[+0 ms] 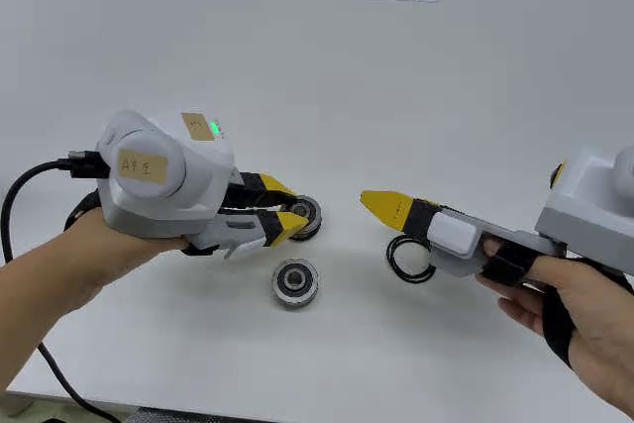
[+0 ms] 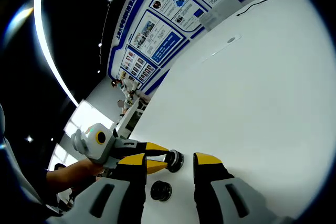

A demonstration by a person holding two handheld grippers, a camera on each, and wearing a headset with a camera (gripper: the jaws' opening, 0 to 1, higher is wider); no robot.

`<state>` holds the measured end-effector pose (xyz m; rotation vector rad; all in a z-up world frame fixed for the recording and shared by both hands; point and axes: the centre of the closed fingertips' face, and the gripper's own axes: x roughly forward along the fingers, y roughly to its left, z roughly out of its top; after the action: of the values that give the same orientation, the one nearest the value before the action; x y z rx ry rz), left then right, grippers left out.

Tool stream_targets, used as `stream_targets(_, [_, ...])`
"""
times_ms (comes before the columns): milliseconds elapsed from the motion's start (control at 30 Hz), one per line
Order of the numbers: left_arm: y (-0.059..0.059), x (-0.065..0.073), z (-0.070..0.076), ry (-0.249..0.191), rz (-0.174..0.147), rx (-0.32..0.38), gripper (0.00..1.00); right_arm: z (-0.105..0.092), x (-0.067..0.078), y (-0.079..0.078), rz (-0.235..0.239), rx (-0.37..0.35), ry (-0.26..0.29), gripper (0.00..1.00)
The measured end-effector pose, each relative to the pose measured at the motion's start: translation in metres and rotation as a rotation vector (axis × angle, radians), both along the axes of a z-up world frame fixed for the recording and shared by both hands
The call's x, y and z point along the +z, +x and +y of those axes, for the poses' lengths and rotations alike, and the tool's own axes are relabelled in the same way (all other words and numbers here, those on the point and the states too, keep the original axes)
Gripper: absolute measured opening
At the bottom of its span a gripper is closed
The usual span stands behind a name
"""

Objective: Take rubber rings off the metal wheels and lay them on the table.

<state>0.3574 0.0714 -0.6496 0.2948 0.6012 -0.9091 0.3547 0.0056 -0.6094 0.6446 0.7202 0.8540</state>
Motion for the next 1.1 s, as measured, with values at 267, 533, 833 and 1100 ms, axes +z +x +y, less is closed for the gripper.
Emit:
stream_targets(267, [0.000,0.000,-0.001,0.003,-0.001,-0.024,0.15,0.017,-0.003,-0.001,0.016,0.057,0.019,0.38])
stream_targets(533, [-0.001,-0.001,0.000,0.003,0.007,-0.027,0.14,0.034,-0.003,-0.006,0.022,0.119,0.042,0.40])
stream_targets(833, [0.002,-0.002,-0.001,0.011,-0.004,-0.033,0.13,0.057,-0.014,-0.012,0.067,0.191,0.054,0.54])
stream_targets(1100, [0.002,-0.001,-0.002,0.015,-0.011,-0.047,0.12,0.069,-0.023,-0.010,0.111,0.195,0.043,0.59])
